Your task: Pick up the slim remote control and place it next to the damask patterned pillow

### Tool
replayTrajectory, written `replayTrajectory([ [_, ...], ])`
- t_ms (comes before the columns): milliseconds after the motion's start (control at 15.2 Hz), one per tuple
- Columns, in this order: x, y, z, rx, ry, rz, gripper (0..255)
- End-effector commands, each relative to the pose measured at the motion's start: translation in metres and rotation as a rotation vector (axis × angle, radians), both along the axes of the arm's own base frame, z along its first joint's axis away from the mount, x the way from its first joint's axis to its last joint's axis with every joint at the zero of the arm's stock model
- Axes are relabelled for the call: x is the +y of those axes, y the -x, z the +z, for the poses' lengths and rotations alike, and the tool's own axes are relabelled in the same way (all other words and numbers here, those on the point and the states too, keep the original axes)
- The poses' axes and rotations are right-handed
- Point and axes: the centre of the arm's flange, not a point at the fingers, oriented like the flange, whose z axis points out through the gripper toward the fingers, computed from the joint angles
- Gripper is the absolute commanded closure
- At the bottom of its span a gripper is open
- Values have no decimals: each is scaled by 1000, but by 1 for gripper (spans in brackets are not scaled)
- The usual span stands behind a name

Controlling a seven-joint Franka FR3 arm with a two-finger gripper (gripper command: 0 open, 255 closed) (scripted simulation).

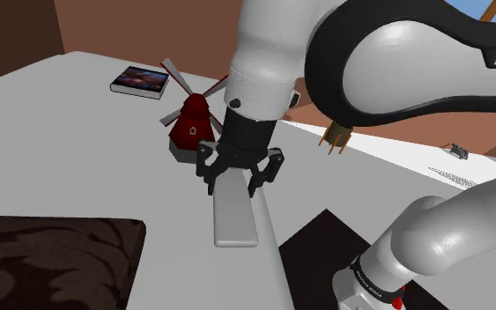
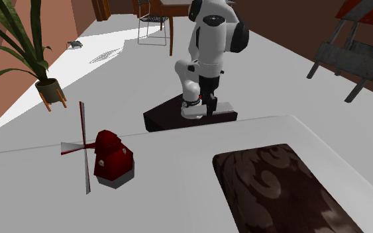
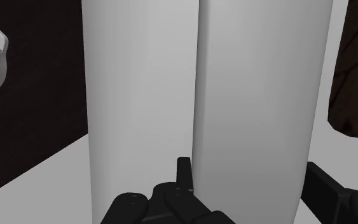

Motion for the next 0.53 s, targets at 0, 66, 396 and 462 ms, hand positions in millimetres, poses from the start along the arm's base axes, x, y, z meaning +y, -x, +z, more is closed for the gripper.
replayTrajectory([
  [0,21,12,2,0,0,-2,255],
  [66,33,18,2,0,0,-2,255],
  [396,91,49,2,0,-1,-2,255],
  [462,103,55,3,0,0,-2,255],
])
